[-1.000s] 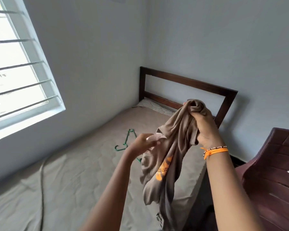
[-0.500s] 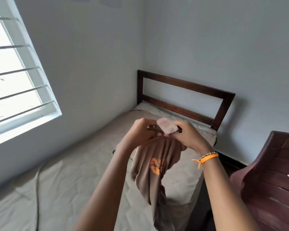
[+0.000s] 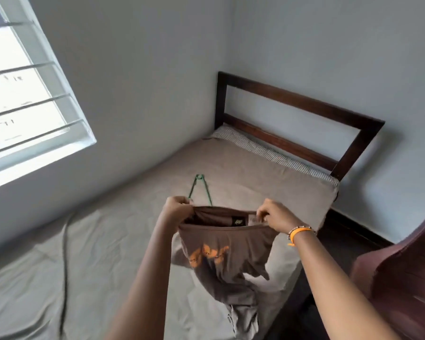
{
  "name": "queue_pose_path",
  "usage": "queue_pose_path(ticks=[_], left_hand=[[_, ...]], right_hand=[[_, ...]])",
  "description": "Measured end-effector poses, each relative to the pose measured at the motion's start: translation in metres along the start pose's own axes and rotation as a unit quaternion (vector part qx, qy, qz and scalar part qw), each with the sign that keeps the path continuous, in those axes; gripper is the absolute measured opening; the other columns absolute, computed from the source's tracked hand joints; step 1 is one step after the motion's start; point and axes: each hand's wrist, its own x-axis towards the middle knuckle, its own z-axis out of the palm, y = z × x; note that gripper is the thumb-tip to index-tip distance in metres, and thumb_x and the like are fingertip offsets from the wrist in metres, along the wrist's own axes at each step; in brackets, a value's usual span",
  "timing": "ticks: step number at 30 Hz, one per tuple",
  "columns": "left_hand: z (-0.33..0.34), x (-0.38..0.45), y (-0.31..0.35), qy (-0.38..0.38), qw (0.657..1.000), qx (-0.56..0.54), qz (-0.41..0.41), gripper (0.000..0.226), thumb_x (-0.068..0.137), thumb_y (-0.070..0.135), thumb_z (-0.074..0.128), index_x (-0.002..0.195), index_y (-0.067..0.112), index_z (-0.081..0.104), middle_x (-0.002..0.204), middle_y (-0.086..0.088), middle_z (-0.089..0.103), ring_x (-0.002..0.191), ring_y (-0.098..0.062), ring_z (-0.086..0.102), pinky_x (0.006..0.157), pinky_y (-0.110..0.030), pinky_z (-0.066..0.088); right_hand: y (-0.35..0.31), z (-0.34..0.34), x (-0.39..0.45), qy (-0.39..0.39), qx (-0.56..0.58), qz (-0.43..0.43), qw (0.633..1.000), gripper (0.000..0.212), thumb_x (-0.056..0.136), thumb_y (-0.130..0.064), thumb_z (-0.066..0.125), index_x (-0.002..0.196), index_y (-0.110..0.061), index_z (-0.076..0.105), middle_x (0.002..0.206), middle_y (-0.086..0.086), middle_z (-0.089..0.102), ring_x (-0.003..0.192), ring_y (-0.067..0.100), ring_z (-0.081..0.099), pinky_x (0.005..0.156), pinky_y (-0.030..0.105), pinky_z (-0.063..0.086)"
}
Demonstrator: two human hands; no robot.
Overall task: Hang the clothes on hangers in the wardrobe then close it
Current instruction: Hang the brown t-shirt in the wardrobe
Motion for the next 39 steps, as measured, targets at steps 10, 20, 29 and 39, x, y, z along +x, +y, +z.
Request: queue_pose_path(ticks=[10, 20, 29, 39], left_hand=[[0.008, 0.065, -0.112, -0.253, 0.913, 0.254, -0.193, 0.017, 0.076, 0.028, 0.075, 0.071, 0.018, 0.062, 0.052, 0.010, 0.048, 0.049, -0.003, 0.042, 0.047, -0.016, 0.031], [0.065, 0.141, -0.176, 0.004, 0.979, -0.002, -0.203, 0.014, 0.090, 0.002, 0.057, 0.093, 0.008, 0.069, 0.083, -0.011, 0.066, 0.077, -0.019, 0.058, 0.062, -0.022, 0.045], [0.075, 0.149, -0.187, 0.036, 0.966, -0.029, -0.256, 0.016, 0.093, 0.008, 0.055, 0.092, 0.010, 0.071, 0.085, -0.018, 0.067, 0.079, -0.025, 0.061, 0.067, -0.034, 0.045], [0.072, 0.127, -0.158, 0.029, 0.976, 0.009, -0.217, 0.015, 0.093, 0.011, 0.057, 0.091, 0.005, 0.070, 0.082, -0.015, 0.065, 0.077, -0.022, 0.059, 0.066, -0.029, 0.045]], right_hand=[[0.025, 0.145, 0.121, -0.402, -0.010, 0.001, 0.915, 0.027, 0.088, -0.008, 0.054, 0.110, -0.009, 0.069, 0.114, 0.010, 0.068, 0.093, 0.010, 0.055, 0.071, 0.015, 0.038], [0.015, 0.290, 0.287, -0.195, 0.096, 0.043, 0.975, 0.045, 0.094, -0.001, 0.042, 0.138, 0.002, 0.035, 0.147, 0.018, 0.034, 0.134, 0.031, 0.036, 0.106, 0.029, 0.027], [0.017, 0.318, 0.287, -0.155, -0.094, -0.001, 0.984, 0.031, 0.091, -0.002, 0.043, 0.118, -0.008, 0.056, 0.124, 0.014, 0.057, 0.115, 0.033, 0.056, 0.087, 0.037, 0.047], [0.014, 0.318, 0.233, -0.175, -0.110, 0.011, 0.978, 0.039, 0.092, -0.003, 0.037, 0.131, -0.007, 0.034, 0.125, 0.016, 0.058, 0.119, 0.032, 0.053, 0.089, 0.038, 0.045]])
